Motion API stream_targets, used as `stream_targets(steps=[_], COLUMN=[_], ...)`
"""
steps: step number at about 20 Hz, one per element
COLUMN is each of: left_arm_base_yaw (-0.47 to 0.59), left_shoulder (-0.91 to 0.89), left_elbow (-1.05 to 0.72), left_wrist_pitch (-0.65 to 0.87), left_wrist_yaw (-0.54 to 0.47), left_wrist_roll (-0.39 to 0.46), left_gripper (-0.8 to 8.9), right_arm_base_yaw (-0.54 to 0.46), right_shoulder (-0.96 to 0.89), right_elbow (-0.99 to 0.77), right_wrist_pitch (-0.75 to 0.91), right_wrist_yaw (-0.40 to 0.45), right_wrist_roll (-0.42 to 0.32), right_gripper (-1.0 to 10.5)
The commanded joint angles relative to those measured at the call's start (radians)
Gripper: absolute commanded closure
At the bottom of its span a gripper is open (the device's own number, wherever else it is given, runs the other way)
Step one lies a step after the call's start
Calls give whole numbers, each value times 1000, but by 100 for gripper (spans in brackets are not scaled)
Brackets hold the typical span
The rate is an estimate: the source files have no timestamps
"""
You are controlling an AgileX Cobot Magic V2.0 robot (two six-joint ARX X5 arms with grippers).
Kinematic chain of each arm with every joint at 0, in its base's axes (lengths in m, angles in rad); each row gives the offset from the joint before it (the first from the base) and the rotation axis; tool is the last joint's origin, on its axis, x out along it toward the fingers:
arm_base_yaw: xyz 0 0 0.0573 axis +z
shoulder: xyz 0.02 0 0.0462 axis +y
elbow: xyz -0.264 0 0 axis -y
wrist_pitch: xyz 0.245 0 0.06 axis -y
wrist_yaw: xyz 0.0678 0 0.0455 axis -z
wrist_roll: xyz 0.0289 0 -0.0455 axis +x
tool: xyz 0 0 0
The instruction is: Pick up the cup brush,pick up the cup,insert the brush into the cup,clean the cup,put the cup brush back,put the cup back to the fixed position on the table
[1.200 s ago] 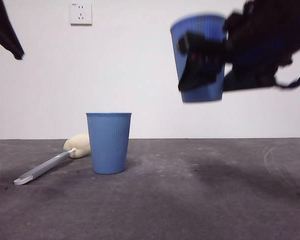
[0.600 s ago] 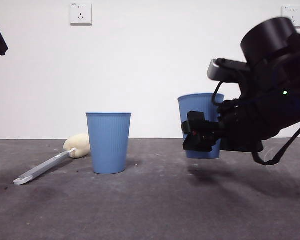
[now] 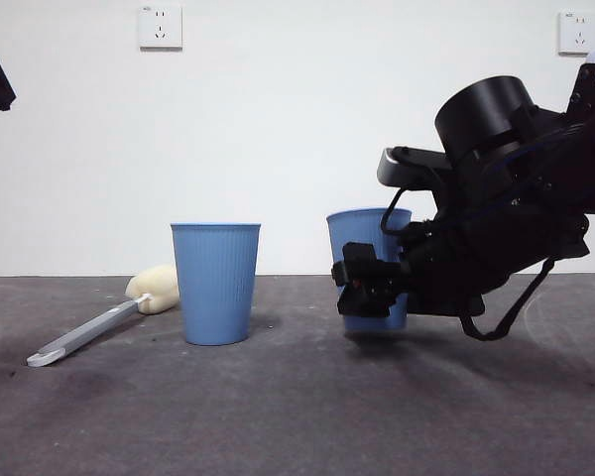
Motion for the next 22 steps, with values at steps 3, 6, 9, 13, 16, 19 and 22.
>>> stream_targets(steps=[3, 6, 9, 13, 16, 19, 22], left_arm_base_yaw=[2, 2, 2, 2, 2, 2, 2], left_shoulder=[5, 5, 5, 5, 5, 5, 6], left_elbow=[0, 0, 0, 0, 0, 0, 0], left_wrist_pitch=[2, 2, 2, -20, -29, -36, -35], left_wrist_yaw=[0, -1, 0, 0, -1, -3, -3], left_wrist_roll=[16, 16, 16, 16, 16, 16, 16], left_gripper=[404, 404, 404, 404, 404, 404, 404], right_arm_base_yaw=[0, 0, 0, 0, 1, 1, 1], right_shoulder=[26, 26, 26, 26, 25, 14, -4], right_elbow=[3, 3, 3, 3, 3, 3, 3], right_wrist_pitch=[-22, -63, -140, -212, -221, -242, -278], right_wrist_yaw=[-3, -3, -3, -3, -11, -19, -19], right_wrist_roll=[-14, -14, -10, -10, -7, -7, -6], right_gripper=[962, 962, 931, 655, 590, 519, 431])
